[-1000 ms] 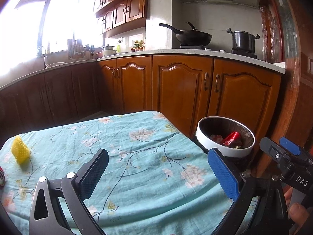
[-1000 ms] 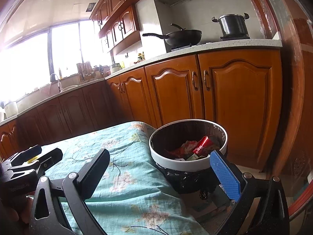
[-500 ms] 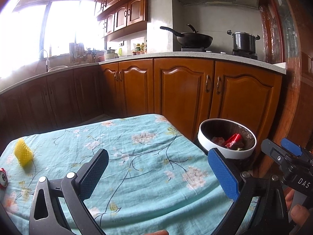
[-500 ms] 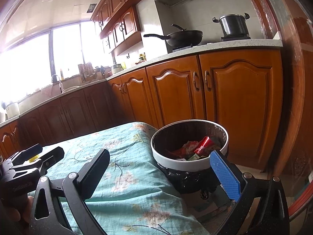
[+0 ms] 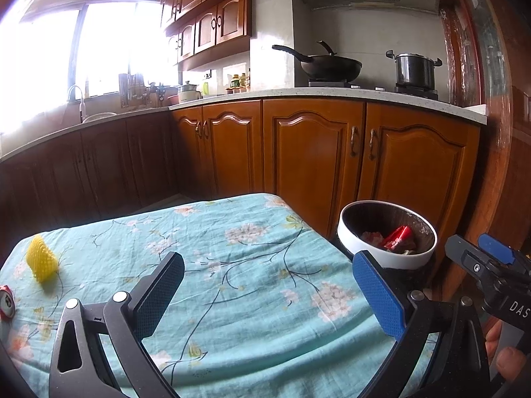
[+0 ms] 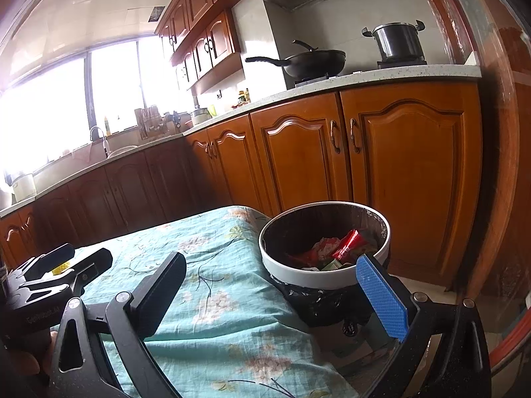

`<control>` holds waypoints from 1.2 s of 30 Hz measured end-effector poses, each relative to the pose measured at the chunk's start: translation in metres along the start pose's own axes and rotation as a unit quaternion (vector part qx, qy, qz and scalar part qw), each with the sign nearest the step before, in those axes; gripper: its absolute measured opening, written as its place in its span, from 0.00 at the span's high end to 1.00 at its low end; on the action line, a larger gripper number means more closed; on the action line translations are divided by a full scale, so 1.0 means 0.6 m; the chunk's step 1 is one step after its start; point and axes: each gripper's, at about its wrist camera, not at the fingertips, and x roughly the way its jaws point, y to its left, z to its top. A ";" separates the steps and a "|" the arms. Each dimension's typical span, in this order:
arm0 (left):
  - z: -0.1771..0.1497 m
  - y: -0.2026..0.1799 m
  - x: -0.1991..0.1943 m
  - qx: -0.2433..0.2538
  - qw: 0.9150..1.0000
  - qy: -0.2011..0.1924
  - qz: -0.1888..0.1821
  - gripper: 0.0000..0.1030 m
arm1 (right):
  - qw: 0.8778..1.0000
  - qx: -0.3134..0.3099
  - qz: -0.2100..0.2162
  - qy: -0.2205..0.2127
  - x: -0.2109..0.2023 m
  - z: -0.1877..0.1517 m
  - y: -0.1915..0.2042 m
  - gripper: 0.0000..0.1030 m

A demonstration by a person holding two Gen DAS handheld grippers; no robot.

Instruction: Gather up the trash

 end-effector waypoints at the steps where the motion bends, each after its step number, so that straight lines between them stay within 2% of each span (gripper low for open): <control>1: 0.000 0.000 -0.001 0.000 1.000 0.000 -0.001 0.01 | 1.000 0.000 0.000 0.000 -0.001 0.000 0.000 0.00; 36: 0.001 0.003 -0.005 0.005 1.000 0.002 -0.008 0.01 | 1.000 0.000 0.010 -0.001 -0.007 0.008 0.012 0.00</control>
